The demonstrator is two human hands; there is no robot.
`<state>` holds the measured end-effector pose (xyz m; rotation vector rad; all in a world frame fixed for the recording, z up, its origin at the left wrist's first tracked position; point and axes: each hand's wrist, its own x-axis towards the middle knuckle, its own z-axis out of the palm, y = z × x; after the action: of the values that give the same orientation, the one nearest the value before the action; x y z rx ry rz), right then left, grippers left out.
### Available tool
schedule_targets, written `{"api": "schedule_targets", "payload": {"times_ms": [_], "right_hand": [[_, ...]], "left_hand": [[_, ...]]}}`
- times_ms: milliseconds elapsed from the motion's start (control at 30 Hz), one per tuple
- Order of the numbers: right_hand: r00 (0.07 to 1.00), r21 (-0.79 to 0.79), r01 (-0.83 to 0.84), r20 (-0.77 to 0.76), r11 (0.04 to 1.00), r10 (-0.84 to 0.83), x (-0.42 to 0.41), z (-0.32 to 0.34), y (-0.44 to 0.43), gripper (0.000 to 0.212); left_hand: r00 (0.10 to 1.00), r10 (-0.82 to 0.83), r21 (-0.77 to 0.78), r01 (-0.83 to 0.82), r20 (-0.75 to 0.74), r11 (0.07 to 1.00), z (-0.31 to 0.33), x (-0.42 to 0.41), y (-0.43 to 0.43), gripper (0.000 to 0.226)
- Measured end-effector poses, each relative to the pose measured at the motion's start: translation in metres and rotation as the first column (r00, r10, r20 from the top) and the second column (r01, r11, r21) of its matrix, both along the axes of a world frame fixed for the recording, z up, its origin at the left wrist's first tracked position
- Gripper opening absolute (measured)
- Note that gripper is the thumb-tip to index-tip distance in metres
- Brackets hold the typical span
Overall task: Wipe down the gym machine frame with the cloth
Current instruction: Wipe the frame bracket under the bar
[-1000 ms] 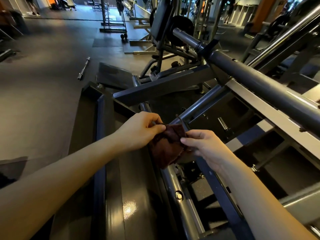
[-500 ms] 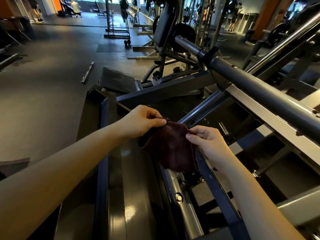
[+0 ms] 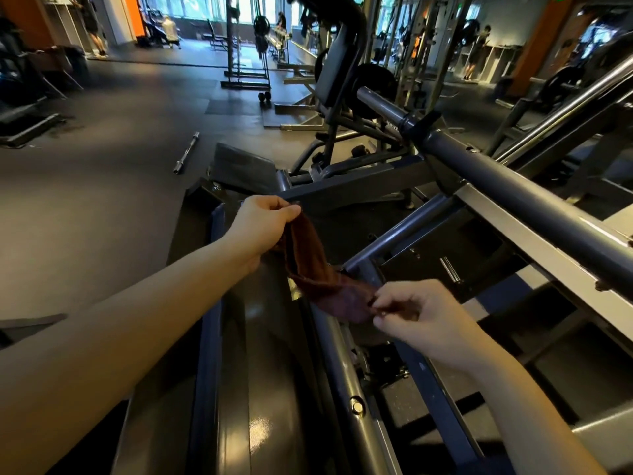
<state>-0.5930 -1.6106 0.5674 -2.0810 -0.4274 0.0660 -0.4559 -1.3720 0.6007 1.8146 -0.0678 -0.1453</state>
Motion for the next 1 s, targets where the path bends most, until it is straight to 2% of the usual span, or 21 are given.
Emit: {"api": "schedule_targets", "payload": {"times_ms": [100,167,200,267,300,333,400,433,467,567,633,733,833,867,933,1000], "right_hand": [[0.966,-0.165,-0.22,-0.176,0.961,0.191,0.0,0.0,0.005,0.016],[0.928,-0.215,-0.292,-0.298,0.932,0.223,0.006,0.003,-0.001,0.018],[0.938,-0.226,-0.234,-0.31,0.946,0.158,0.011,0.005,-0.006,0.019],[0.963,-0.195,0.047,-0.251,0.98,-0.097,0.026,0.007,-0.014,0.026],[0.95,-0.14,0.17,-0.238,0.975,-0.2,0.032,0.008,-0.015,0.038],[0.933,-0.068,0.233,-0.266,0.97,-0.243,0.037,0.008,-0.013,0.057],[0.898,0.082,0.262,-0.385,0.962,-0.212,0.046,0.005,-0.007,0.094],[0.879,0.149,0.282,-0.436,0.948,-0.193,0.05,0.002,-0.006,0.1],[0.864,0.207,0.308,-0.469,0.929,-0.182,0.053,-0.003,-0.007,0.092],[0.861,0.277,0.334,-0.48,0.901,-0.171,0.053,-0.003,-0.008,0.028],[0.862,0.3,0.36,-0.468,0.884,-0.192,0.049,-0.001,-0.01,0.013],[0.879,0.369,0.411,-0.403,0.834,-0.254,0.043,0.01,-0.012,0.017],[0.857,0.424,0.504,-0.357,0.752,-0.372,0.046,0.019,-0.016,0.03],[0.829,0.395,0.55,-0.364,0.736,-0.424,0.047,0.022,-0.014,0.031],[0.782,0.293,0.608,-0.381,0.738,-0.493,0.049,0.026,-0.008,0.028],[0.751,0.246,0.641,-0.396,0.727,-0.528,0.049,0.026,-0.004,0.025]], "left_hand": [[0.991,-0.112,0.029,0.11,0.072,0.994,0.015,0.001,-0.005,0.014],[0.968,-0.228,0.02,0.227,0.101,0.974,0.026,-0.001,-0.007,0.016],[0.951,-0.287,0.017,0.287,0.117,0.958,0.032,-0.004,-0.009,0.017],[0.91,-0.383,0.027,0.384,0.16,0.923,0.045,-0.011,-0.012,0.016],[0.893,-0.411,0.034,0.412,0.182,0.911,0.05,-0.014,-0.014,0.016],[0.879,-0.431,0.039,0.433,0.203,0.901,0.054,-0.016,-0.015,0.016],[0.856,-0.462,0.042,0.465,0.231,0.884,0.062,-0.018,-0.015,0.016],[0.848,-0.472,0.048,0.476,0.241,0.878,0.065,-0.019,-0.014,0.016],[0.846,-0.471,0.052,0.474,0.249,0.879,0.067,-0.018,-0.013,0.016],[0.892,-0.383,0.014,0.391,0.241,0.92,0.068,-0.013,-0.011,0.017],[0.931,-0.289,0.035,0.289,0.222,0.957,0.059,-0.009,-0.008,0.017],[0.949,-0.185,0.208,0.133,0.254,0.969,0.045,-0.007,-0.005,0.018],[0.974,-0.057,0.136,0.027,0.219,0.99,0.031,-0.005,-0.012,0.023],[0.987,-0.015,0.094,0.0,0.157,0.996,0.023,-0.004,-0.015,0.025],[0.997,0.021,-0.023,-0.023,-0.074,0.999,0.008,-0.003,-0.023,0.029],[0.935,-0.095,-0.148,0.047,-0.341,0.988,-0.009,-0.008,-0.027,0.039]]}}
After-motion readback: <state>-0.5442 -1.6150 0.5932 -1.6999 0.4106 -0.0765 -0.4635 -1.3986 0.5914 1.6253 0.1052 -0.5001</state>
